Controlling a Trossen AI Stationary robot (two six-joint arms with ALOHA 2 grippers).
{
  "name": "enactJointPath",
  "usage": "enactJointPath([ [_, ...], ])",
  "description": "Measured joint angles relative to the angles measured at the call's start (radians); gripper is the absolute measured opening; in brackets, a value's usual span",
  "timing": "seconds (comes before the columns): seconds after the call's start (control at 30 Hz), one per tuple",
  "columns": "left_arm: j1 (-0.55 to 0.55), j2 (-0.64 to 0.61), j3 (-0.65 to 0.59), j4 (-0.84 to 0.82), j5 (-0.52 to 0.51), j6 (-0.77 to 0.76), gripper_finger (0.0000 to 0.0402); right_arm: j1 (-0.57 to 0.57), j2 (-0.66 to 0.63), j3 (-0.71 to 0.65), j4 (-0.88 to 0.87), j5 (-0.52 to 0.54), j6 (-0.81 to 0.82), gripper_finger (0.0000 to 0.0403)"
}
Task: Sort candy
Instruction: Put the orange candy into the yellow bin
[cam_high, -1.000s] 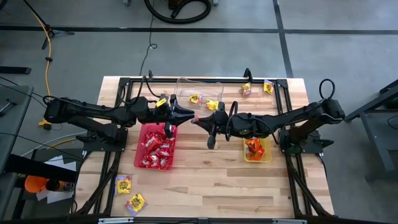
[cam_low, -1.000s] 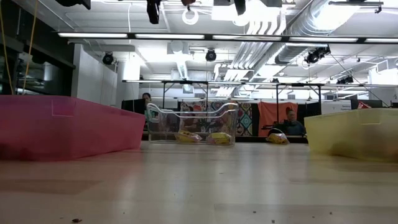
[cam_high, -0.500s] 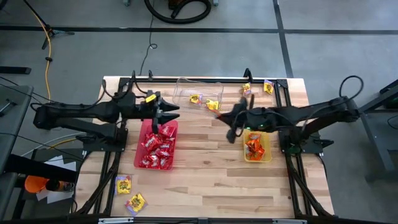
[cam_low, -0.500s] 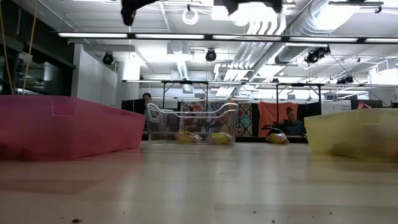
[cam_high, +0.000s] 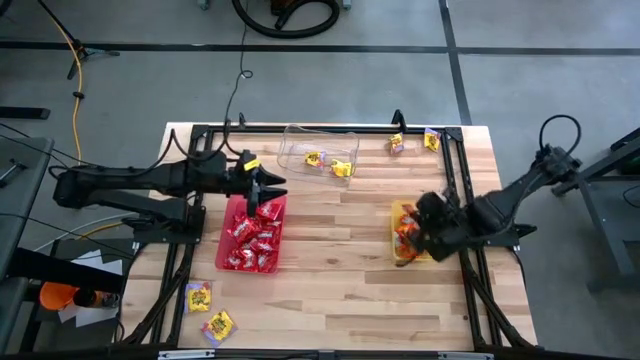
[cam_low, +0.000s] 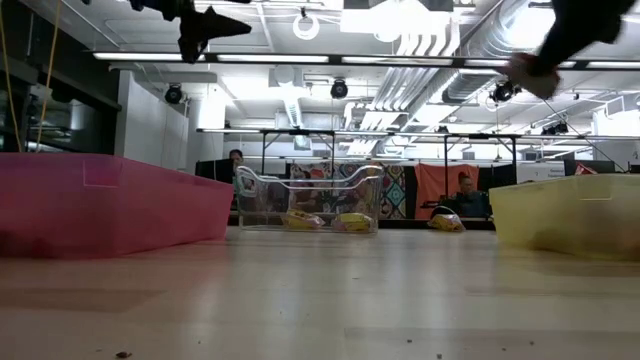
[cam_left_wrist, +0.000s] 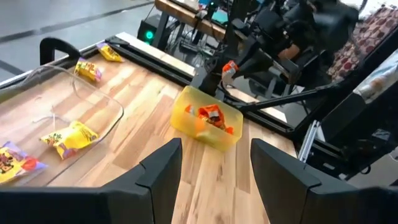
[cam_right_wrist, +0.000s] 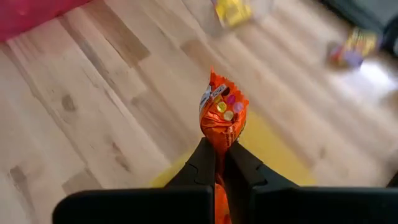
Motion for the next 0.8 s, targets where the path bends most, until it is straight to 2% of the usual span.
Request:
enactJointPath([
  [0.17,0.0,0.02,0.0,0.002,0.0,-0.052,0.0179,0.114,-0.036,-0.172,0.025,-0.029,0.35,0.0001],
  [0.3,0.0,0.021,0.0,0.006,0.0,-0.061,0.0179,0.108,-0.079,-0.29,0.062,-0.1,0.596,0.0001],
  [0.4,0.0,0.021,0.0,0.013,0.0,-0.062,0.0179,0.079,-0.124,-0.323,0.097,-0.113,0.716,0.0001],
  [0.63,0.0,0.021,0.0,0.016,0.0,-0.062,0.0179,-0.013,-0.176,-0.328,0.113,-0.143,0.678,0.0022],
  [0.8,0.0,0.021,0.0,0.015,0.0,-0.062,0.0179,-0.08,-0.174,-0.328,0.118,-0.219,0.621,0.0066],
])
